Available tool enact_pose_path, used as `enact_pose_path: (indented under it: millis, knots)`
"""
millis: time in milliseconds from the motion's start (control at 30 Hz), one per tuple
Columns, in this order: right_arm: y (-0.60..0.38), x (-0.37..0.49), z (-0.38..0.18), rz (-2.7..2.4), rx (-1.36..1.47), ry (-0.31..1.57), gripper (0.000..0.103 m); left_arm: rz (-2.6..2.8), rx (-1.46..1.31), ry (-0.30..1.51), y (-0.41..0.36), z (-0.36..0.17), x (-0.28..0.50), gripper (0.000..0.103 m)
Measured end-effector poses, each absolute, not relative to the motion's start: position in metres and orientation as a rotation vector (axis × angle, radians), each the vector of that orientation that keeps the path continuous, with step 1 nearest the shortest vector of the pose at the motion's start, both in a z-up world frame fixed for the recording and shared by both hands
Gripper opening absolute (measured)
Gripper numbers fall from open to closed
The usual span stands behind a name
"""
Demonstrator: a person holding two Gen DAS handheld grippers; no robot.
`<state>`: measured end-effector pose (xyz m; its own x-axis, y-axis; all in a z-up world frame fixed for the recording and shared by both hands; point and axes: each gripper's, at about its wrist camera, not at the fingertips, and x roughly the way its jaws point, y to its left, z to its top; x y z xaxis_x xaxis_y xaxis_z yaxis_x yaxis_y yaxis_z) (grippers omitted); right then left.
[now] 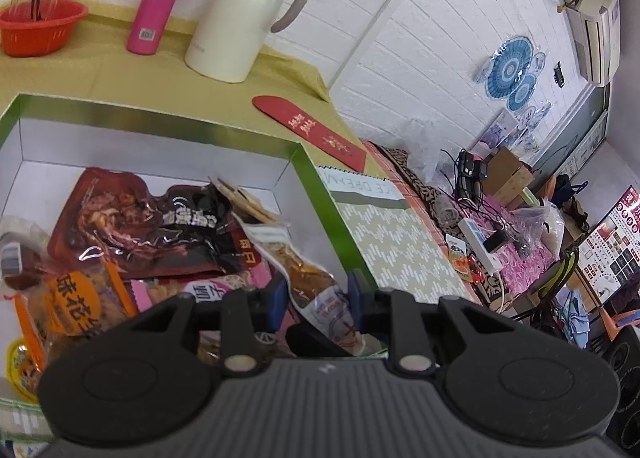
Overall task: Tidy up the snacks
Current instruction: 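Carry the meat pack into the green box and open the left gripper, then move both tools back to the orange-and-green snack bag on the table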
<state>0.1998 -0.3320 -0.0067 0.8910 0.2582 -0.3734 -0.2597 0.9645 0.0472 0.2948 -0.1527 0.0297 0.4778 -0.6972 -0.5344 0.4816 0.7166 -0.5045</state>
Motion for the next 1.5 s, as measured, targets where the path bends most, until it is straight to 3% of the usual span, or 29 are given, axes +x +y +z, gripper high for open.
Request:
enact_pose_path:
  millis: [67, 100, 133, 167, 200, 267, 333, 1033, 1500]
  knots:
    - [-0.332, 0.207, -0.01, 0.275, 0.001, 0.396, 0.069, -0.722, -0.298, 0.792, -0.153, 0.027, 0.298, 0.028]
    - [-0.332, 0.208, -0.012, 0.279, 0.004, 0.395, 0.072, -0.708, -0.294, 0.791, -0.153, 0.026, 0.297, 0.056]
    - [-0.333, 0.208, -0.013, 0.28, 0.006, 0.388, 0.086, -0.69, -0.301, 0.778, -0.151, 0.025, 0.296, 0.072]
    - [-0.333, 0.207, -0.013, 0.277, 0.004, 0.382, 0.098, -0.679, -0.315, 0.754, -0.148, 0.025, 0.294, 0.072]
    - [-0.333, 0.205, -0.014, 0.271, 0.003, 0.369, 0.103, -0.669, -0.31, 0.733, -0.146, 0.027, 0.291, 0.074]
    - [-0.334, 0.202, -0.015, 0.272, 0.0, 0.328, 0.103, -0.648, -0.275, 0.703, -0.145, 0.03, 0.288, 0.079]
    - [-0.334, 0.201, -0.015, 0.265, -0.004, 0.321, 0.103, -0.598, -0.254, 0.679, -0.143, 0.034, 0.284, 0.096]
    - [-0.322, 0.154, 0.01, 0.228, -0.06, 0.274, 0.103, -0.553, -0.186, 0.647, -0.113, 0.06, 0.222, 0.096]
    - [-0.297, 0.089, -0.011, 0.333, -0.11, 0.404, 0.103, -0.632, -0.219, 0.646, -0.034, 0.056, 0.127, 0.096]
